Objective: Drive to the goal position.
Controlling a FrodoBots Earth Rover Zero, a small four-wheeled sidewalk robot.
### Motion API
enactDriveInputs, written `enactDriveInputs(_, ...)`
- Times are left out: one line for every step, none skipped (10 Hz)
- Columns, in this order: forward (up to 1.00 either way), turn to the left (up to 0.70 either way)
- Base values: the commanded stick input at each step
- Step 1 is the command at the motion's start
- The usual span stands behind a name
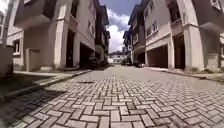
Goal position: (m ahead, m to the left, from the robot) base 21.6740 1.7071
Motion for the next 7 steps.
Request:
enactDriveInputs(0.85, 0.0)
enactDriveInputs(0.85, 0.0)
enactDriveInputs(0.85, 0.0)
enactDriveInputs(0.85, 0.0)
enactDriveInputs(0.85, -0.01)
enactDriveInputs(0.85, -0.11)
enactDriveInputs(0.85, -0.09)
